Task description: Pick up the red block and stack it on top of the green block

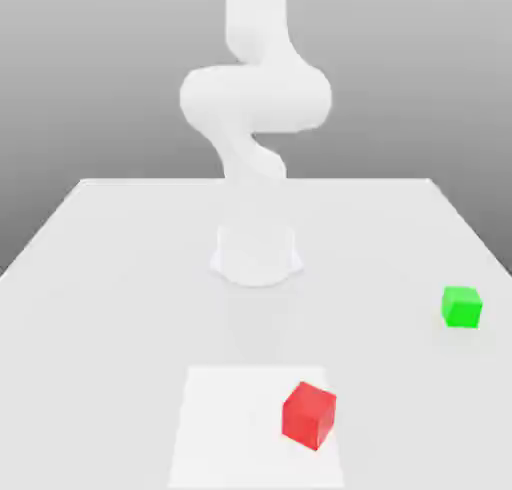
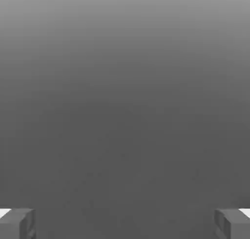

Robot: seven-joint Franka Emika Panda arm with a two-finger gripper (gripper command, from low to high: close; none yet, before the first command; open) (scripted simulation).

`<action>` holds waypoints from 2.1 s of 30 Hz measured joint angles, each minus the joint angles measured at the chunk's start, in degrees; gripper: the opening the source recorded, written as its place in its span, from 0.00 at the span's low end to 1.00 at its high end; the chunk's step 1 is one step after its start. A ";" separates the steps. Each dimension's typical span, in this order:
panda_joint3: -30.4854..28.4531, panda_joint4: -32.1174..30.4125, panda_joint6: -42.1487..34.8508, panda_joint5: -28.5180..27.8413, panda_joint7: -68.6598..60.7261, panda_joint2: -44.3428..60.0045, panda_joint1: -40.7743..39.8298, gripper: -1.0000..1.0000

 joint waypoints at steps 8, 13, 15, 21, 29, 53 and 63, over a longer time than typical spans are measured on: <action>-4.01 -6.75 8.47 1.54 -17.41 17.00 7.14 0.50; -5.47 -10.90 13.68 2.65 -28.16 27.42 10.60 0.50; -5.60 -12.55 15.75 3.00 -32.39 31.58 11.54 0.50; -4.86 -17.53 22.03 1.85 -43.50 43.90 13.14 0.50; -2.26 -16.56 32.99 4.79 -47.66 57.62 11.31 0.00; 12.26 -23.38 19.02 3.32 -74.54 36.85 41.35 0.00; 13.66 -24.32 29.86 -5.28 -76.75 46.99 48.72 1.00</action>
